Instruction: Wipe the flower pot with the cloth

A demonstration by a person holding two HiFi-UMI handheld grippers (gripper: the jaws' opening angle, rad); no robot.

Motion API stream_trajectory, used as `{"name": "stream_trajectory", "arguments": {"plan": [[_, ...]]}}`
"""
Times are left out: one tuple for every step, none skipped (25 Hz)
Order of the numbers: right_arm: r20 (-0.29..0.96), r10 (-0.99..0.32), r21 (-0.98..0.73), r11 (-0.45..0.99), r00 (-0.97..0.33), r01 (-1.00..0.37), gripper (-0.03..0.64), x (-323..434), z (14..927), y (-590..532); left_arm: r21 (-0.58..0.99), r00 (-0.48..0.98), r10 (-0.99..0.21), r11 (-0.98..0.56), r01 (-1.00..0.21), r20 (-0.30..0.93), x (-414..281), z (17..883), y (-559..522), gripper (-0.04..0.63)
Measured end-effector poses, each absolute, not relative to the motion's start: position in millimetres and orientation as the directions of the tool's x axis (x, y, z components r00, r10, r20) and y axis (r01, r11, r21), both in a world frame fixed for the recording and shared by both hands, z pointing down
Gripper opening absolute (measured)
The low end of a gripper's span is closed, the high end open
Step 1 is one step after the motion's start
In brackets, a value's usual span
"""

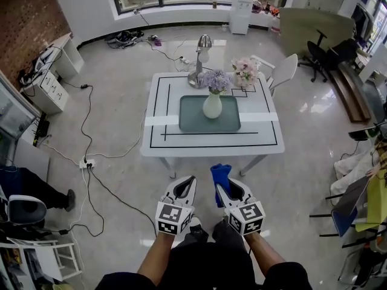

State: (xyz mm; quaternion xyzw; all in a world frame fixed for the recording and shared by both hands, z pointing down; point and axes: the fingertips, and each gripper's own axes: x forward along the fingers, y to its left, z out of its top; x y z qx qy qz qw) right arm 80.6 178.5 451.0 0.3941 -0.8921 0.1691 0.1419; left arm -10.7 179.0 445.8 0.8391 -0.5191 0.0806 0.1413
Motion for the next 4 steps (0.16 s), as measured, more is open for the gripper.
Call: {"name": "stream_trajectory", "arguments": {"plan": [[0.388,-0.653,-0.191,0.634,-0.650,-0.750,0.112,78.9,451.0,179.2,0.154,0.447,-0.849,-0.419,-0.895,0.282,-12.5,445.5,179.9,0.006],[0.389,-0.651,-0.192,0.635,-0.652,-0.748,0.112,77.0,450.9,180.0,0.155,0.445,-0.850,-0.418,-0.895,0.282,-14.3,445.3,180.9,0.006],[0.389,-0.649,-0.194,0.636,-0.654,-0.747,0.112,74.9,450.7,180.9,0.156,0.444,-0.850,-0.416,-0.896,0.282,-16.2,445.1,182.0,0.006],[0.389,-0.648,-0.196,0.637,-0.655,-0.746,0.112,72.9,450.5,181.9,0.156,0.443,-0.851,-0.415,-0.896,0.282,-18.1,444.9,183.1,0.006]]}}
